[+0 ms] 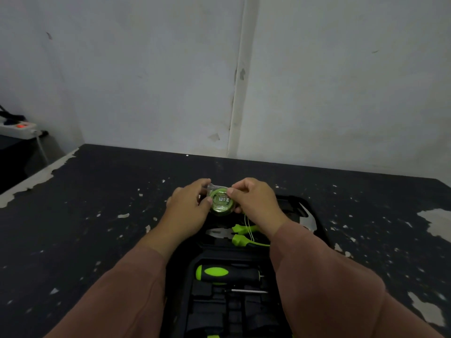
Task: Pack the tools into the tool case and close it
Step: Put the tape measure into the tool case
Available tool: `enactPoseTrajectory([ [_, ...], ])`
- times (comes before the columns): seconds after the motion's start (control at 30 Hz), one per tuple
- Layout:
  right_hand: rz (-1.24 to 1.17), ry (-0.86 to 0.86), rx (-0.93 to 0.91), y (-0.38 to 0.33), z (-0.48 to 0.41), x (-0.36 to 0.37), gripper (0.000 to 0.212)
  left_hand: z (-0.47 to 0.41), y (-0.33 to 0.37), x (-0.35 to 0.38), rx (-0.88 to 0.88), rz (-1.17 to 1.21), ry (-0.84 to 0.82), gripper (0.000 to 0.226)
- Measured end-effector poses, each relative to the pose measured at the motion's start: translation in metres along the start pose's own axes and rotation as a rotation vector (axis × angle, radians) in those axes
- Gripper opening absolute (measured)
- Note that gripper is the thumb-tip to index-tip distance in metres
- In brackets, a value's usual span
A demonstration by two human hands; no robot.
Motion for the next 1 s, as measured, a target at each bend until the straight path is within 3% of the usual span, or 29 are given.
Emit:
enactPoseTrajectory([
  [0.13,0.121,0.011,-0.049,-0.001,-0.002,0.003,0.009,-0.001,-0.003,0.0,-0.022,-0.083,0.0,0.043],
  [0.33,0.244,0.006,-0.093,-0.006,0.0,0.002,0.02,-0.001,0.003,0.001,-0.009,-0.214,0.003,0.047],
  [0.63,0.438,-0.036,-0.148,-0.011,-0.002,0.007,0.032,-0.002,0.001,0.0,-0.042,-0.258,0.019,0.042],
  [1.0,0.653,-0.02,-0.182,-0.016,0.001,0.016,0.027,-0.002,0.0,0.004,-0.085,-0.32,-0.019,0.044],
])
Point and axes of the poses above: each hand's wrist, its own z-axis away from the middle knuckle, its own x-axis out of the palm, y = z × x, the point moved 9 cm from there along -z, towards the middle knuckle, and after that the axes turned 1 degree about -x, right-handed, at the moved point
